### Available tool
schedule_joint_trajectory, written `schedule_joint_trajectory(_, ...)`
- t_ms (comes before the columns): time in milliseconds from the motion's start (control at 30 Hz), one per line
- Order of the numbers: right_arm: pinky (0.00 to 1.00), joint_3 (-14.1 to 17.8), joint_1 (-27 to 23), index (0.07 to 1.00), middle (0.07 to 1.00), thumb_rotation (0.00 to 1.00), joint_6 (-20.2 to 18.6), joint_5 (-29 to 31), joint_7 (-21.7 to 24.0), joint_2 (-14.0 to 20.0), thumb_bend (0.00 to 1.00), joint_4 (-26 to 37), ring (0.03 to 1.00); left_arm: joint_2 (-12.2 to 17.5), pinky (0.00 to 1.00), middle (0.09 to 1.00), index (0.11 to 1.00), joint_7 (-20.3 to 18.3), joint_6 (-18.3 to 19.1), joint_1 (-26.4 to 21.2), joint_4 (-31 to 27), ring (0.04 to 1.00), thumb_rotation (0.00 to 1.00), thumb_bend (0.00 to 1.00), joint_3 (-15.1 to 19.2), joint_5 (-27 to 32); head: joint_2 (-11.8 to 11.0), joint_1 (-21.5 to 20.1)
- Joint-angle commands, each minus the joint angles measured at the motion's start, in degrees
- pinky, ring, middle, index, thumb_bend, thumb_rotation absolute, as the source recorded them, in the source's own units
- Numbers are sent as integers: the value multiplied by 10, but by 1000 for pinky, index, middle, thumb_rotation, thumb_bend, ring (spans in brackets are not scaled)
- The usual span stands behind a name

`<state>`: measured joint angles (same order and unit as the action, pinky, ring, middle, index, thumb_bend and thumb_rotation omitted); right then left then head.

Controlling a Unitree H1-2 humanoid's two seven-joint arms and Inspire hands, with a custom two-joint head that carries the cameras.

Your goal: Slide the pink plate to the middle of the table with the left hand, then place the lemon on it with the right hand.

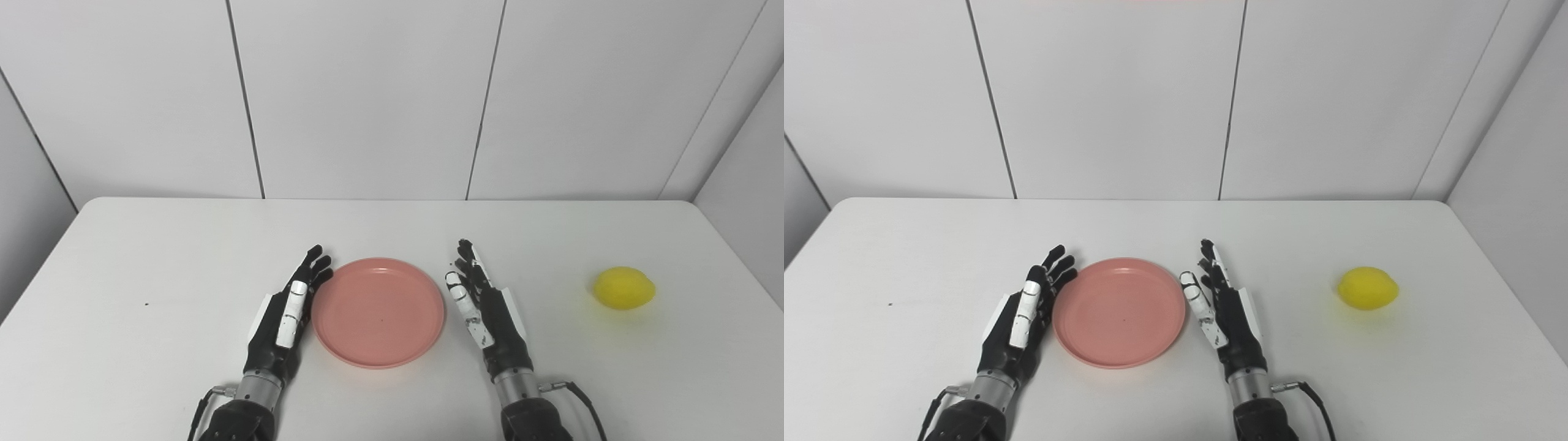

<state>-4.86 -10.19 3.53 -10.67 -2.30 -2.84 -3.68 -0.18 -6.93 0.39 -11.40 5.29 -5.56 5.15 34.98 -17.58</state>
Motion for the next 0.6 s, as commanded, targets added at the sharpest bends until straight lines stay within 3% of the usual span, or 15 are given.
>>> schedule_joint_trajectory(0,937,-2,-20,974,973,911,-1,-2,-6,-6,646,14,955,-3,926,930,927,-10,-28,-7,-2,932,1000,702,-6,-2,0,-1)
schedule_joint_trajectory(567,959,11,-22,977,975,951,-14,-8,-14,5,648,29,971,-6,917,936,934,-20,-57,-11,21,926,1000,724,-19,-19,-2,0)
